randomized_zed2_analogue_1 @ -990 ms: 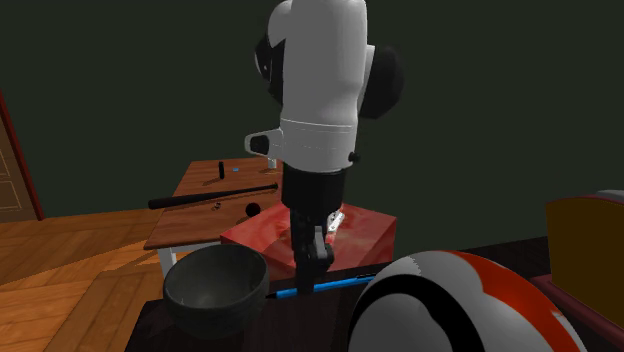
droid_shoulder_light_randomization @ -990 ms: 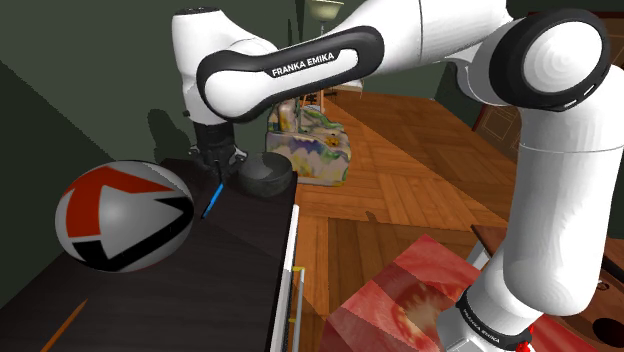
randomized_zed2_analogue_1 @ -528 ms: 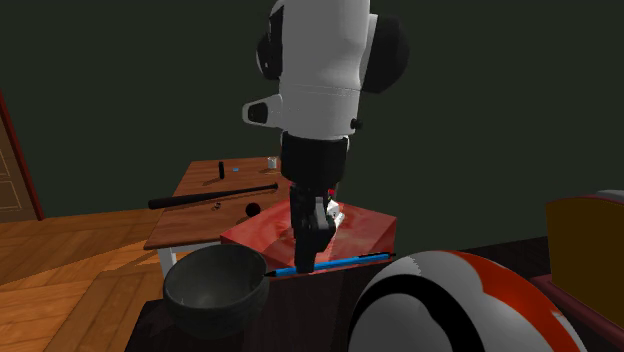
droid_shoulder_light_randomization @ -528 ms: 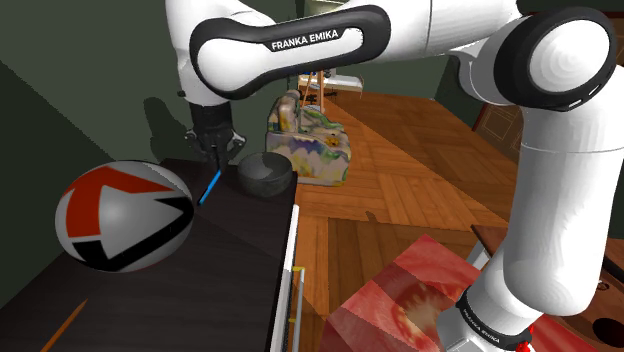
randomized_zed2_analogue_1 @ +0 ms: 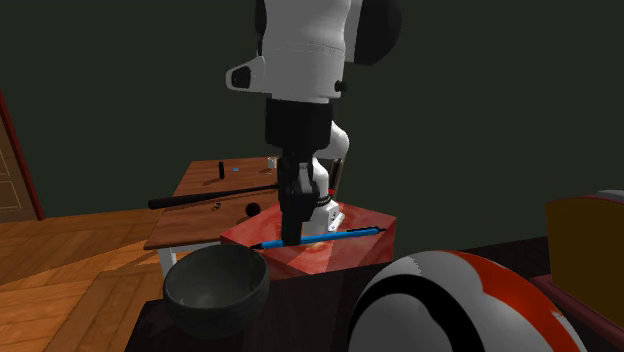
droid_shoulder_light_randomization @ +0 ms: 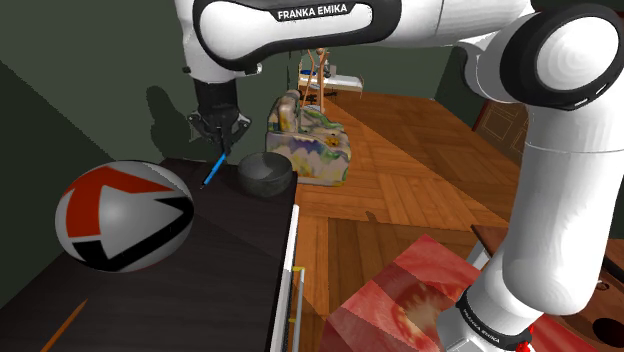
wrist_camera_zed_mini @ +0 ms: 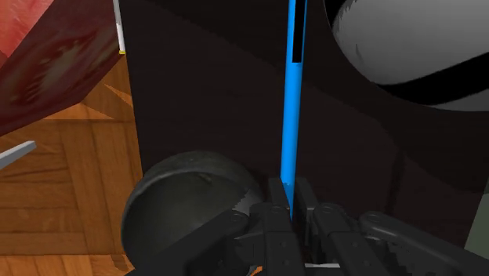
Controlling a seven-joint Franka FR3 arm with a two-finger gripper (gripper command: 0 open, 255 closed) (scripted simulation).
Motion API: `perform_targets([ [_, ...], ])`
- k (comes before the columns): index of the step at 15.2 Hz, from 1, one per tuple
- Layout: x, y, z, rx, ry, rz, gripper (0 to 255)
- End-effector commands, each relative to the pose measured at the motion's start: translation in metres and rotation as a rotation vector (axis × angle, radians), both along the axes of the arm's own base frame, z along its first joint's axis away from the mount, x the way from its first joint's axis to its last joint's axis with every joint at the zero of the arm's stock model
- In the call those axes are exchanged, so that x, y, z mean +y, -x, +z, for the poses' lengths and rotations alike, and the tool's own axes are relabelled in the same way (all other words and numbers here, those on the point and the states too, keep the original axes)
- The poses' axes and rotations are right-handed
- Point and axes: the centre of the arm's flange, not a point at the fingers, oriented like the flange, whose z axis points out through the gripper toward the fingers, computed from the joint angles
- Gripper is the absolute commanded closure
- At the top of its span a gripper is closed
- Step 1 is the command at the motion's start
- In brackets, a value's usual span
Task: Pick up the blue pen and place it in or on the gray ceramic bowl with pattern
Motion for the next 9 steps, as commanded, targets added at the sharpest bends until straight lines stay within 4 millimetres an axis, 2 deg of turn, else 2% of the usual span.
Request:
perform_targets([
  [1,-0.021,-0.009,0.002,0.000,0.000,0.000,255],
  [9,-0.118,-0.049,0.013,0.000,0.000,0.000,255],
])
